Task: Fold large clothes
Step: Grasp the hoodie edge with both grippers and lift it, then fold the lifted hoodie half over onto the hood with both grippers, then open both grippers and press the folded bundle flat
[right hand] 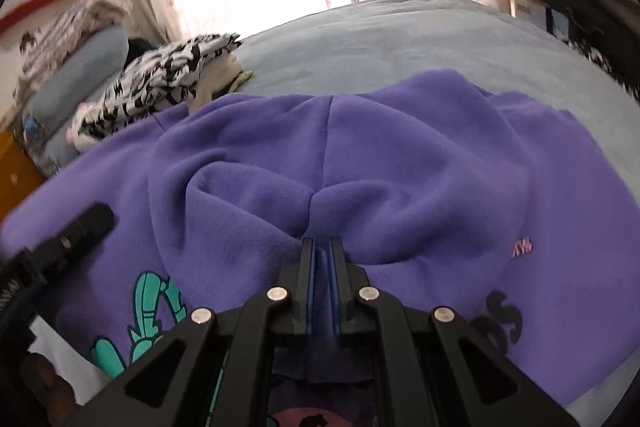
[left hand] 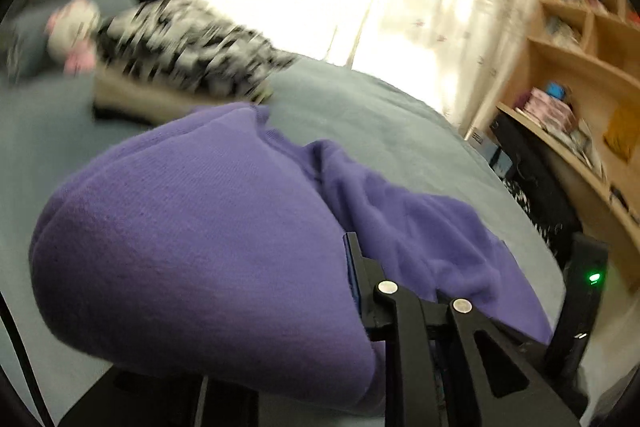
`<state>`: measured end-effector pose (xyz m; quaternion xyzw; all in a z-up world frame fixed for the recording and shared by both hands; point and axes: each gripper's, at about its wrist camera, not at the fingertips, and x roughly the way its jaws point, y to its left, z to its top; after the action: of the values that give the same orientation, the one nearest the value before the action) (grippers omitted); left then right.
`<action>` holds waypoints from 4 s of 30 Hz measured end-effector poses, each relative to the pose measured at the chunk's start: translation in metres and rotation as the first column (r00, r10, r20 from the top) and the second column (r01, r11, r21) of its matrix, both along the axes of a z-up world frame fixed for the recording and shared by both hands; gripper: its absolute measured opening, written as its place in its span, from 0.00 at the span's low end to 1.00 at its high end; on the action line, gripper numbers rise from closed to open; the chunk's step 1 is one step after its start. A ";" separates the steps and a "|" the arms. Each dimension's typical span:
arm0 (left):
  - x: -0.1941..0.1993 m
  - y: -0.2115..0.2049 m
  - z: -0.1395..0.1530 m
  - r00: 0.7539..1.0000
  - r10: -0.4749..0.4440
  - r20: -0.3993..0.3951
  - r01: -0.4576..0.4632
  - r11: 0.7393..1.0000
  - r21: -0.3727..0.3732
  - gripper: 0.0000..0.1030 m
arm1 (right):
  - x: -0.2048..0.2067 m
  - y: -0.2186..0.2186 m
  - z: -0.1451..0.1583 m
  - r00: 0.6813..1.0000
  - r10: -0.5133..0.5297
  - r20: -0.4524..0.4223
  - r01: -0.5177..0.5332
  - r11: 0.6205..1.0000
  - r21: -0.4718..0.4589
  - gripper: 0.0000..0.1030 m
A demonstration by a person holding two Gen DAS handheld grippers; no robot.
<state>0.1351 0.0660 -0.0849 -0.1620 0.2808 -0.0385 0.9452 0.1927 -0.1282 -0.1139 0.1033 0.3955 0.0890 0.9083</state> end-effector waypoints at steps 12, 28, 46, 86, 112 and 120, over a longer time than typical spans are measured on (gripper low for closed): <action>0.001 -0.136 0.055 0.943 -0.320 0.088 0.260 0.877 0.405 0.16 | -0.013 -0.065 -0.033 0.996 -0.064 -0.061 0.086 0.878 0.471 0.05; 0.017 -0.254 0.021 0.856 -0.498 -0.140 0.498 0.719 0.485 0.17 | -0.093 -0.191 0.015 0.950 -0.296 -0.105 0.313 0.907 0.283 0.06; -0.016 -0.319 -0.044 0.806 -0.548 -0.225 0.523 0.482 0.703 0.19 | -0.105 -0.237 0.005 0.902 -0.400 -0.165 0.432 0.850 0.301 0.06; 0.044 -0.192 0.070 0.731 -0.659 -0.174 0.680 0.724 0.114 0.72 | -0.048 -0.241 0.055 0.969 -0.090 -0.228 0.170 0.917 0.360 0.41; 0.185 -0.110 -0.026 0.783 -0.548 -0.295 0.480 0.833 -0.275 0.69 | 0.108 -0.233 0.041 0.964 0.071 -0.255 0.044 0.908 0.417 0.58; 0.192 -0.133 -0.033 0.777 -0.556 -0.294 0.497 0.830 -0.253 0.69 | 0.100 -0.221 0.049 0.974 0.090 -0.206 -0.032 0.963 0.268 0.11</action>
<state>0.3268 -0.0670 -0.1176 -0.1569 0.4770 -0.2946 0.8131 0.2924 -0.3490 -0.0651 0.2196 0.4797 0.1570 0.8348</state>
